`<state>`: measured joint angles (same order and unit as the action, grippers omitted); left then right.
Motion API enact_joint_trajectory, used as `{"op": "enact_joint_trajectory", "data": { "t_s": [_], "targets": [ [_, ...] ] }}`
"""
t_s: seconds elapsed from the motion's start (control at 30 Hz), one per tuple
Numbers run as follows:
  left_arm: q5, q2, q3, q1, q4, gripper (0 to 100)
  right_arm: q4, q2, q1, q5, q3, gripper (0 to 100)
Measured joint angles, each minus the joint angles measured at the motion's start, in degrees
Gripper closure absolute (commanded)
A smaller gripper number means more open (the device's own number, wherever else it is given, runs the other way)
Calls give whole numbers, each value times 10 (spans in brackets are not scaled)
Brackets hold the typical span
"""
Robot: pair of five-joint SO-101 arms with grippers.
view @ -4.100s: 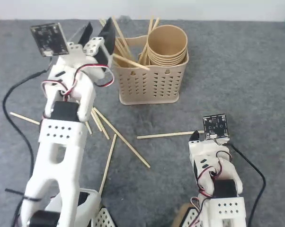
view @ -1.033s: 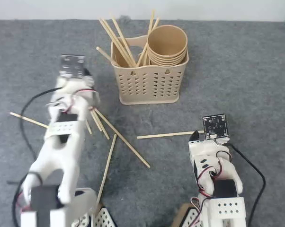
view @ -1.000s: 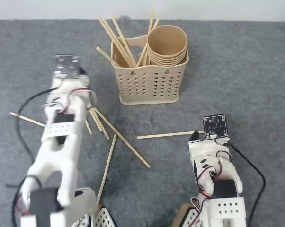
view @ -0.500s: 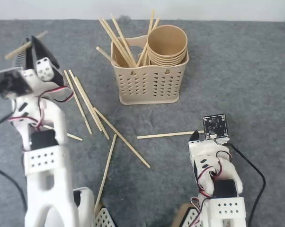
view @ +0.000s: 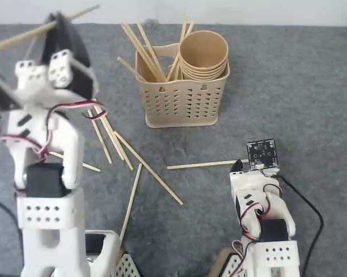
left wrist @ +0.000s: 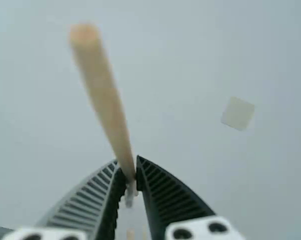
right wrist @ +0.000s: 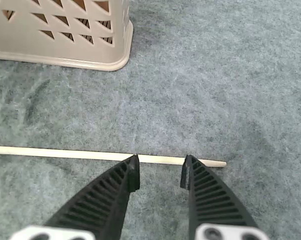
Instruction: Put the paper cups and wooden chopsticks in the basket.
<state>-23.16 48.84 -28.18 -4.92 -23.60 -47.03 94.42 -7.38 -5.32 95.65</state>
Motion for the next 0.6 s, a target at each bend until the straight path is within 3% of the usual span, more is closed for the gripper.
{"op": "enact_joint_trajectory", "data": {
  "t_s": [0.27,0.5,0.6],
  "targets": [
    [-26,-181,216,30,-143,988,0,0,0,0,0,847],
    [-29,-340,394,76,-345,988,0,0,0,0,0,847],
    [6,-392,449,94,-419,988,0,0,0,0,0,847]
  ]
}}
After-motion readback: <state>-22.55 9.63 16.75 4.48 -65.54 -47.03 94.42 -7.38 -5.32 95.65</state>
